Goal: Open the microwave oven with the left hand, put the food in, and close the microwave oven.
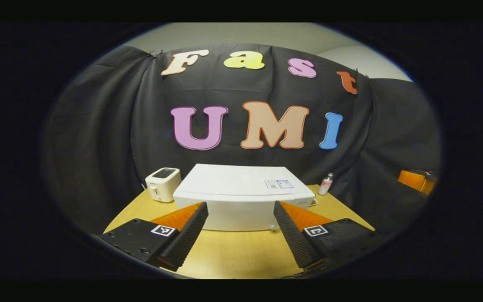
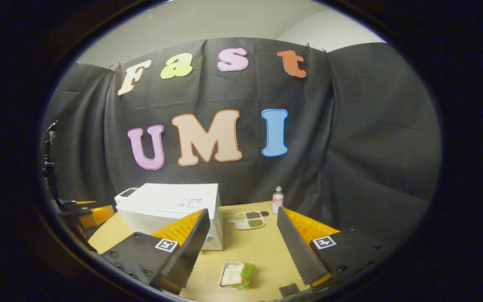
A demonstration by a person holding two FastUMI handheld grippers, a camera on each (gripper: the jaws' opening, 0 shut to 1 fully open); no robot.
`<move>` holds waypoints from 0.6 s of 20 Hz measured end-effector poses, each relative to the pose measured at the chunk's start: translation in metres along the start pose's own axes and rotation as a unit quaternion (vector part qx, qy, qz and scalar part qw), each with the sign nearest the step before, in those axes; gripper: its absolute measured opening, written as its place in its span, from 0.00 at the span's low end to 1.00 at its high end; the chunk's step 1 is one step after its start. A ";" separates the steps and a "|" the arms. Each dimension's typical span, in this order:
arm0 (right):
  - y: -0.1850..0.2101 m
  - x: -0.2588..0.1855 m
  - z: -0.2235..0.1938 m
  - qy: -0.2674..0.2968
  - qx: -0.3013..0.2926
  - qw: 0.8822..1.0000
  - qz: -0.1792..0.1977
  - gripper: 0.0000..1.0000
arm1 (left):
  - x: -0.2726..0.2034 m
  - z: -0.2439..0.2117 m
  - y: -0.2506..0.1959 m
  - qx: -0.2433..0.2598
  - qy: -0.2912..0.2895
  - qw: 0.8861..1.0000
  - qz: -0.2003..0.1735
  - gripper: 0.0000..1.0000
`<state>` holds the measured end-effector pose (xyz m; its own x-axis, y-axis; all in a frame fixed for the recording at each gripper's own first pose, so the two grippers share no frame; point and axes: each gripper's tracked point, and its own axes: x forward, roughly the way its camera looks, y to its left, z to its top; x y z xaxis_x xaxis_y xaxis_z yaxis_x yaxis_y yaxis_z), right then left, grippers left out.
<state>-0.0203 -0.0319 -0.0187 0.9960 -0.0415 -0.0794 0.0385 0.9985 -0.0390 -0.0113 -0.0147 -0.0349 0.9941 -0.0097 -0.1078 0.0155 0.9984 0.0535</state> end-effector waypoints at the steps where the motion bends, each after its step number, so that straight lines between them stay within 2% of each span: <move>1: 0.001 0.000 -0.004 0.006 0.003 1.000 0.000 0.94 | 0.001 -0.007 -0.001 0.000 0.010 1.000 -0.002 0.95; 6: 0.003 0.000 -0.015 0.023 0.013 1.000 0.001 0.94 | 0.012 -0.052 -0.018 -0.007 0.070 0.997 -0.026 0.96; 7: 0.004 -0.001 -0.015 0.024 0.014 1.000 0.003 1.00 | 0.015 -0.060 -0.023 -0.006 0.080 0.996 -0.033 0.96; 8: 0.003 -0.001 -0.015 0.023 0.015 1.000 0.003 0.94 | 0.019 -0.069 -0.028 -0.003 0.090 0.995 -0.037 0.96; 9: 0.001 -0.001 -0.014 0.021 0.016 1.000 0.001 1.00 | 0.023 -0.077 -0.033 0.001 0.095 0.995 -0.041 0.96; 10: -0.002 -0.002 -0.013 0.019 0.018 1.000 -0.001 0.94 | 0.028 -0.086 -0.038 0.006 0.103 0.994 -0.047 0.93; 11: -0.004 -0.003 -0.014 0.019 0.021 1.000 -0.004 1.00 | 0.034 -0.095 -0.044 0.010 0.112 0.992 -0.052 0.96; 12: -0.006 -0.003 -0.015 0.020 0.024 0.999 -0.007 1.00 | 0.039 -0.105 -0.049 0.012 0.122 0.991 -0.058 0.96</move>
<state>-0.0252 -0.0386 -0.0335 0.9914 -0.0560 -0.1185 0.0573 0.9983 0.0082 0.0152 -0.0585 -0.1463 0.9300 -0.1083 -0.3512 0.1342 0.9897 0.0503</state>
